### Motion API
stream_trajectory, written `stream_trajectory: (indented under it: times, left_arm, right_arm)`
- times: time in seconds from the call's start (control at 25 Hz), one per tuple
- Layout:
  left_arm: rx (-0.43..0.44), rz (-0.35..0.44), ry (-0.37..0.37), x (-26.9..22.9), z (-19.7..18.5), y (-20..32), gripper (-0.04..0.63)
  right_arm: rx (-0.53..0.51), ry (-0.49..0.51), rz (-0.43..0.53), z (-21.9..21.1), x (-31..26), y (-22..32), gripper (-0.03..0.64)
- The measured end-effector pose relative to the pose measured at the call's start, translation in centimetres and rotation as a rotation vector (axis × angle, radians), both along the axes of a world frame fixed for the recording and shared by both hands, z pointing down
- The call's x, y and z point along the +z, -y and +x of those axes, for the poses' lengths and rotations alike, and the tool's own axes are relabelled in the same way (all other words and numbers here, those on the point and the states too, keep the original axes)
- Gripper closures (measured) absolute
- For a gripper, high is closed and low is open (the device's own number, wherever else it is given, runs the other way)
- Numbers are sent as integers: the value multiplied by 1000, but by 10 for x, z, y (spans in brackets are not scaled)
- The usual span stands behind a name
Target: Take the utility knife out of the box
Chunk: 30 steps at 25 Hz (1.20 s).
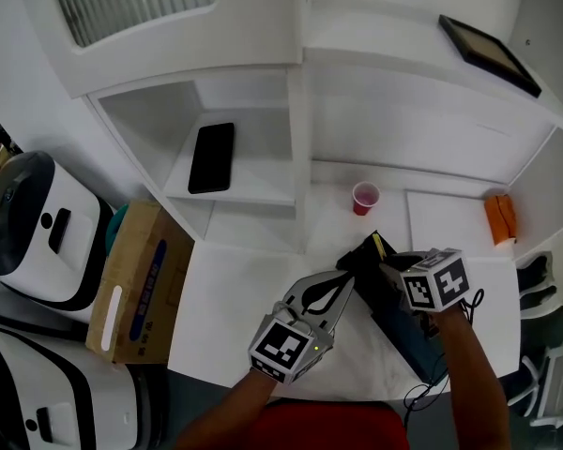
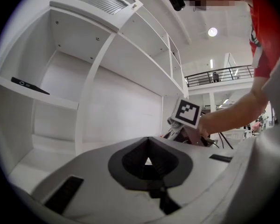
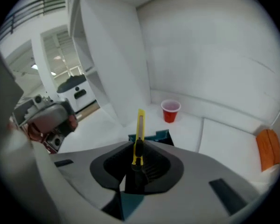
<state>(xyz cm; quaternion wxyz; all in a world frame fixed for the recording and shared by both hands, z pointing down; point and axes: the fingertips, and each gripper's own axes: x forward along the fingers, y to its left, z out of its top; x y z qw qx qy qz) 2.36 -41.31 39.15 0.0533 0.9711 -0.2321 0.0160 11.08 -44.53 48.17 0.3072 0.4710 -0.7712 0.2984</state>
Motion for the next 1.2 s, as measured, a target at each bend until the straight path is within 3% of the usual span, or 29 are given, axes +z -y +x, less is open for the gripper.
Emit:
stream_trajectory:
  times: [0.24, 0.36, 0.52, 0.68, 0.84, 1.2]
  left_arm:
    - [-11, 6, -36, -19, -3, -14, 580]
    - [-17, 13, -77, -40, -7, -25, 580]
    - [-6, 14, -100, -64, -7, -44, 580]
    - [2, 68, -115, -77, -5, -57, 579]
    - [16, 27, -80, -78, 2, -69, 580]
    - [6, 32, -59, -77, 7, -75, 579]
  right_arm:
    - [-13, 234, 397, -30, -92, -38, 537]
    - [-21, 304, 586, -39, -134, -62, 537]
    - [-18, 363, 751, -44, -166, -91, 537]
    - [-28, 376, 834, -46, -178, -111, 537]
    - [-37, 375, 874, -46, -183, -119, 537]
    - [-50, 357, 889, -43, -181, -122, 538]
